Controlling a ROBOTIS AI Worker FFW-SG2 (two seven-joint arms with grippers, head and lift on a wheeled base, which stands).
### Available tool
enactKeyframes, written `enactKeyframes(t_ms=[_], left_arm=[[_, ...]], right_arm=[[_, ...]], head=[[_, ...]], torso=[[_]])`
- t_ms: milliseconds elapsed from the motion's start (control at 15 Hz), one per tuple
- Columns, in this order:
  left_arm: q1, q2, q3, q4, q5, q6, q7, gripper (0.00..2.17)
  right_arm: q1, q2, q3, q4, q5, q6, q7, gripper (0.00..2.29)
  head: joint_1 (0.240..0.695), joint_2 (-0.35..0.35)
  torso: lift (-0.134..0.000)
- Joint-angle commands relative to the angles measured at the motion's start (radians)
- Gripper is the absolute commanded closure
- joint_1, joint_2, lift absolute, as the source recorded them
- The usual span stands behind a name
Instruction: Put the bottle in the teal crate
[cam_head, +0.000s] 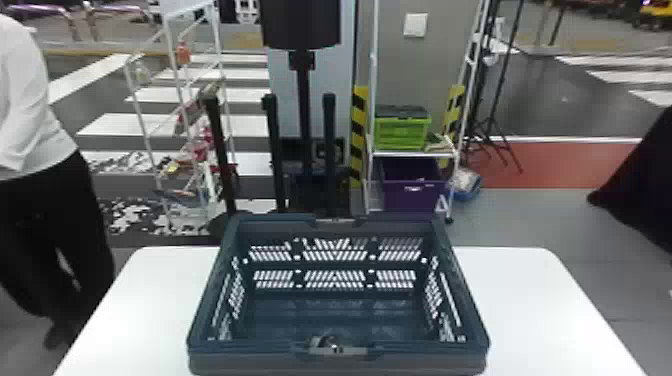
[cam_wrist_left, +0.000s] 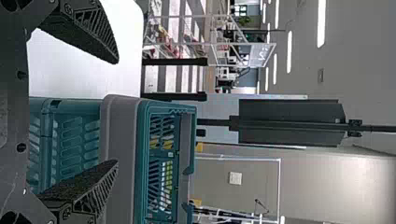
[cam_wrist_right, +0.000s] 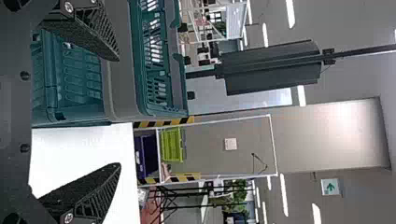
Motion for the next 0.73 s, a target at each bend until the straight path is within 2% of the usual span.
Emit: enactKeyframes(t_ms=[0, 667], left_arm=[[-0.001, 0.000, 0.000, 0.003, 0.000, 0.000, 0.000, 0.12], [0.000, 0.000, 0.000, 0.005, 0.000, -0.003, 0.000, 0.12]], right_arm=[[0.003, 0.000, -0.005, 0.000, 0.000, -0.003, 0.000, 0.09], [0.015, 0.002, -0.006, 0.003, -0.006, -0.037, 0.000, 0.09]], head=[[0.499, 0.000], [0.499, 0.000]], torso=[[0.000], [0.000]])
